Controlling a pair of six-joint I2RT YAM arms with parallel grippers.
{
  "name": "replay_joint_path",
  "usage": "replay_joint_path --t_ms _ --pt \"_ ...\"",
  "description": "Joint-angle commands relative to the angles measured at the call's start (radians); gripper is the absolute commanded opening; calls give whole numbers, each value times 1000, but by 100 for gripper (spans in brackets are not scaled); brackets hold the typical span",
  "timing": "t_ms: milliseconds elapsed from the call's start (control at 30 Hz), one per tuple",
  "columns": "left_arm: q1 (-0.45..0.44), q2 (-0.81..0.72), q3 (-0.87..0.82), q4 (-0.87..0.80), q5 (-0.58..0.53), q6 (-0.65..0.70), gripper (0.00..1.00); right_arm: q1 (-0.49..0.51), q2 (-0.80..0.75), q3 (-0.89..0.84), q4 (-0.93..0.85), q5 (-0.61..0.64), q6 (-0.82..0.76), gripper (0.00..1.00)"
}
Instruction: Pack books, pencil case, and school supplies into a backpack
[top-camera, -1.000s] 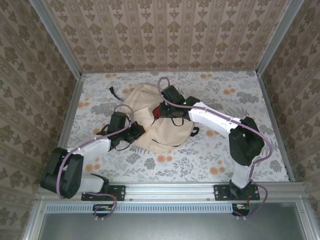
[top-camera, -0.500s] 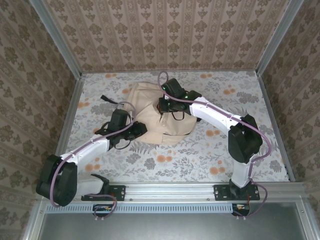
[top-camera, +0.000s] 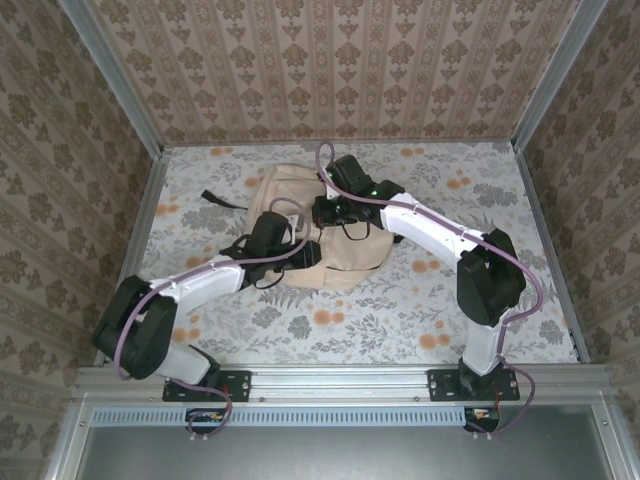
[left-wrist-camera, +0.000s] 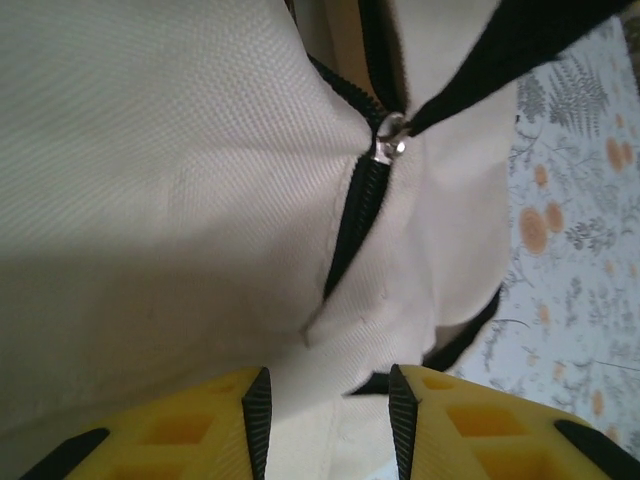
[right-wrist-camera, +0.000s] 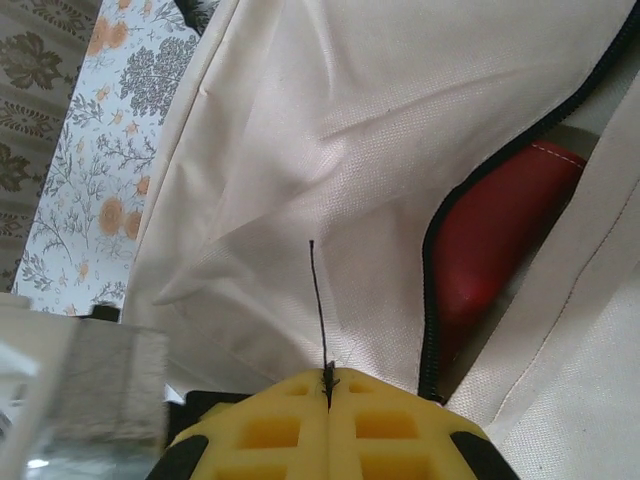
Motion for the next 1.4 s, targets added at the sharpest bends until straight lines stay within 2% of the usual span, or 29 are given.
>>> replay_joint_path --t_ms 0,167,400,600,867,1000,1233,1367 --pt "-15 36 30 142 -50 74 38 -17 -34 4 39 -19 10 0" --pt "-33 54 36 162 -123 122 38 -45 -33 -15 70 -65 34 0" --pt "-51 16 51 94 -201 157 37 -70 -19 -21 93 -117 63 0" --pt "-56 9 52 104 -209 163 36 -75 -10 -21 101 -134 74 0" --pt "-55 106 97 120 -175 171 40 -82 -7 -27 108 -149 86 0" --pt "-55 121 85 147 -167 159 32 -90 -12 -31 104 -140 87 0" --pt "-55 85 37 153 -142 166 5 -105 -6 -22 75 -29 77 0" --pt "-55 38 -17 138 -109 169 0 -107 16 7 63 34 56 0"
